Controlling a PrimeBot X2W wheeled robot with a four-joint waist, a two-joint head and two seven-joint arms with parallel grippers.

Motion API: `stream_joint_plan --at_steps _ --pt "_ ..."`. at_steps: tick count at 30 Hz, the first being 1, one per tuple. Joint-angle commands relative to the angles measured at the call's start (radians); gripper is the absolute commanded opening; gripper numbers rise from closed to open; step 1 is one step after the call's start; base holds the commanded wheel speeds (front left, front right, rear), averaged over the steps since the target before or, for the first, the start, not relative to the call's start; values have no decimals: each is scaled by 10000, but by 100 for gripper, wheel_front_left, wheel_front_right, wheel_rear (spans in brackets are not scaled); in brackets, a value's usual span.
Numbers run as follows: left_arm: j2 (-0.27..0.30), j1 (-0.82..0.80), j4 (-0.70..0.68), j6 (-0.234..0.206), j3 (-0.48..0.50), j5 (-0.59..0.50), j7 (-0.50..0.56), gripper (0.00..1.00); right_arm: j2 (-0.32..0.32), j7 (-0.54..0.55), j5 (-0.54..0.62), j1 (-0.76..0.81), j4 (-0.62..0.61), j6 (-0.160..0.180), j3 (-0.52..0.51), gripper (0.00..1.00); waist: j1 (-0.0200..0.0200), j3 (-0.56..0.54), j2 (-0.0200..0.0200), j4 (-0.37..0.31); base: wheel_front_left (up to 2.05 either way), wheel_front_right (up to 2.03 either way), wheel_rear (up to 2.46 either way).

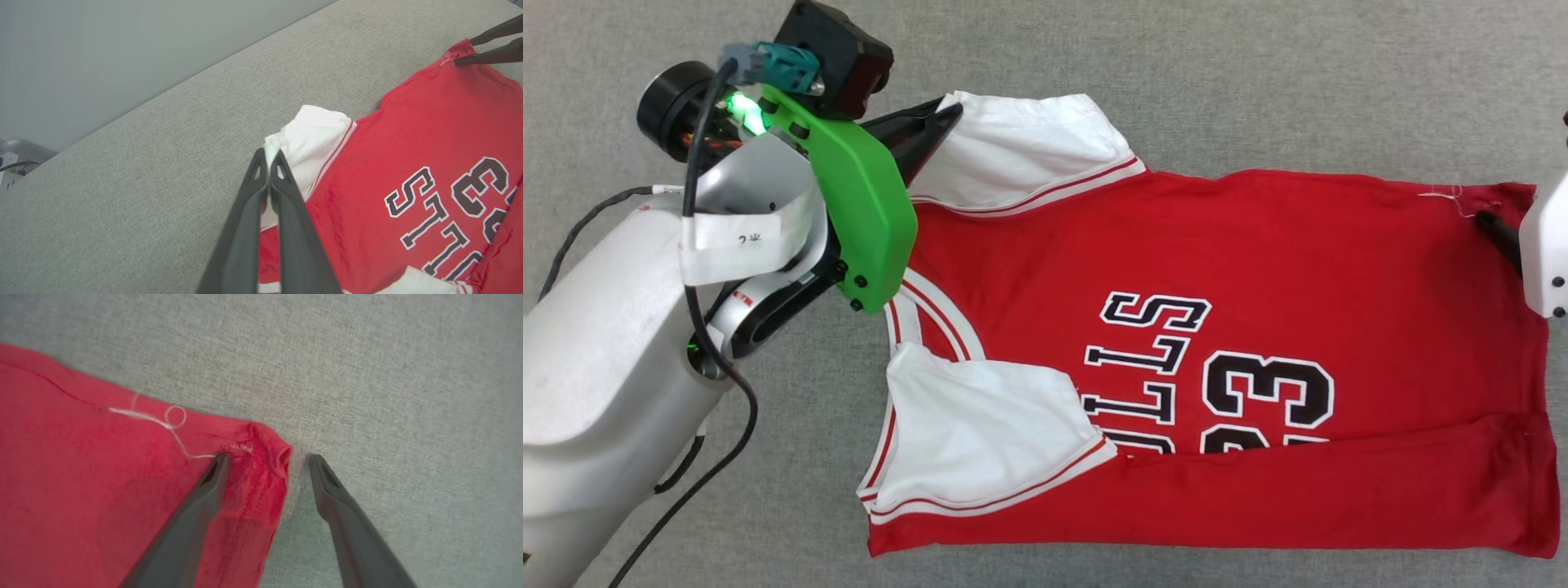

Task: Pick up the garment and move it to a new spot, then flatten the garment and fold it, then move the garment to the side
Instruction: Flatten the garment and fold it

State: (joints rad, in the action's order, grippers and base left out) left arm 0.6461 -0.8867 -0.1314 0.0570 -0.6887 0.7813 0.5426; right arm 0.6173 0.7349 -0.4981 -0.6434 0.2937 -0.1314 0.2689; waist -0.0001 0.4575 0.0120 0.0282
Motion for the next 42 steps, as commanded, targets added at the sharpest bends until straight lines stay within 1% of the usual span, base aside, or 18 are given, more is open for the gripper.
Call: stream_joint_plan --at_steps 1,3,4,5,6,7,9,13,16,19,25,30,33,36,42 --pt "-72 165 -27 -3 -33 -93 -114 0 -62 -16 -132 -106 165 7 172 100 1 166 -120 162 0 0 0" --pt "-81 193 11 13 -60 -111 -172 0 -31 71 -164 -46 320 7 546 100 1 198 -120 188 0 0 0" --pt "-84 207 43 21 -79 -119 -190 0 4 126 -196 7 382 7 750 86 1 200 -120 198 0 0 0" --pt "-98 221 90 33 -100 -121 -215 0 29 122 -269 48 469 7 926 51 1 195 -120 209 0 0 0" --pt "-114 226 136 44 -113 -119 -240 0 38 76 -322 64 532 7 1047 20 1 186 -120 214 0 0 0" --pt "-139 217 222 69 -121 -101 -277 0 52 -12 -370 63 613 7 1166 0 1 173 -120 219 0 0 0" --pt "-195 210 375 112 -139 -62 -346 0 76 -286 -419 40 730 7 1308 0 1 116 -120 227 0 0 0" --pt "-170 318 662 142 -84 27 -539 0 105 -1247 -442 -150 895 7 1305 0 1 -100 -120 199 0 0 0" --pt "-139 516 849 65 23 81 -802 0 224 -2098 -387 -207 927 7 1337 0 1 -371 -120 164 0 0 0" --pt "-112 759 1052 -2 137 192 -1059 0 304 -2677 -514 -99 948 7 1321 0 1 -685 -120 116 0 0 0" --pt "-58 1558 1287 -187 291 475 -1594 0 309 -3811 -1058 542 782 7 976 0 1 -1467 -120 30 0 0 0" --pt "138 2552 1188 -468 396 731 -1981 0 205 -4628 -1337 1518 488 7 619 0 1 -1963 -120 -4 0 0 0" --pt "259 3168 894 -677 374 816 -2120 0 206 -4979 -1416 2132 300 7 478 0 1 -2201 -120 24 0 0 0" --pt "370 3853 600 -854 249 904 -2191 0 241 -5144 -1747 2860 23 7 454 0 1 -2409 -120 74 0 0 0" --pt "633 5132 402 -1016 -174 1020 -2202 0 357 -5054 -2308 4027 -390 7 529 0 1 -2663 -120 91 0 0 0"
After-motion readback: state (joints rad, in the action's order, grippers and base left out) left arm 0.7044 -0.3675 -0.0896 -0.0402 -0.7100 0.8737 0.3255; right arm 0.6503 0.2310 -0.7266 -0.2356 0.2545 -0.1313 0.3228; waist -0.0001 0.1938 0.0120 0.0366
